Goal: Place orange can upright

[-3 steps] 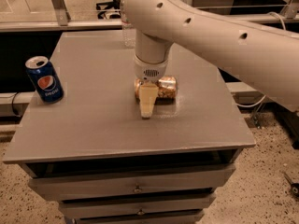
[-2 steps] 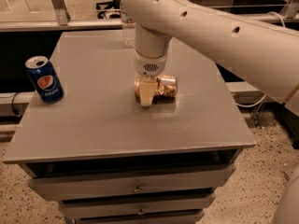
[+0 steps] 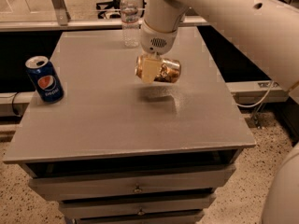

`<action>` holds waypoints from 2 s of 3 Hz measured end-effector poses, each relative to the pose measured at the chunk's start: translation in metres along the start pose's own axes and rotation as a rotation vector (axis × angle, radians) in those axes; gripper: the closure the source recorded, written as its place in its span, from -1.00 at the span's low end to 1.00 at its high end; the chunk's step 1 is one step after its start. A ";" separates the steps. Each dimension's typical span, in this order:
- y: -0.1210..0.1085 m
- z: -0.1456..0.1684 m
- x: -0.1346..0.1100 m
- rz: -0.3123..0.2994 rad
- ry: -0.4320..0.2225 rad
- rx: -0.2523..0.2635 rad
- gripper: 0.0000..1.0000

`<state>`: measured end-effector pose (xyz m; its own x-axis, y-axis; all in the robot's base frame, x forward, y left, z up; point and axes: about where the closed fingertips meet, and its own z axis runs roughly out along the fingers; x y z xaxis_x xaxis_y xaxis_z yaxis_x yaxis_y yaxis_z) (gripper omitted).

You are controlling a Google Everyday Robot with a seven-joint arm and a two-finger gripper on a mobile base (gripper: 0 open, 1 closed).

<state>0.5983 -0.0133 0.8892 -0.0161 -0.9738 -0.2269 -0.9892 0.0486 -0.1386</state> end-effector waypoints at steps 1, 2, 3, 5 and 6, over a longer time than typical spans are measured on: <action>-0.013 -0.023 -0.004 0.007 -0.207 0.022 1.00; -0.016 -0.038 0.007 0.036 -0.451 0.031 1.00; -0.014 -0.046 0.012 0.064 -0.721 0.048 1.00; -0.008 -0.056 0.034 0.161 -1.122 0.023 1.00; -0.006 -0.054 0.043 0.183 -1.233 0.011 0.76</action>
Offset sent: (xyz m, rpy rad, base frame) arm -0.0089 -0.0410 0.0941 1.0540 -0.0735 0.0418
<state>0.5954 -0.0670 0.9323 -0.0001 -0.0952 -0.9955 -0.9855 0.1688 -0.0161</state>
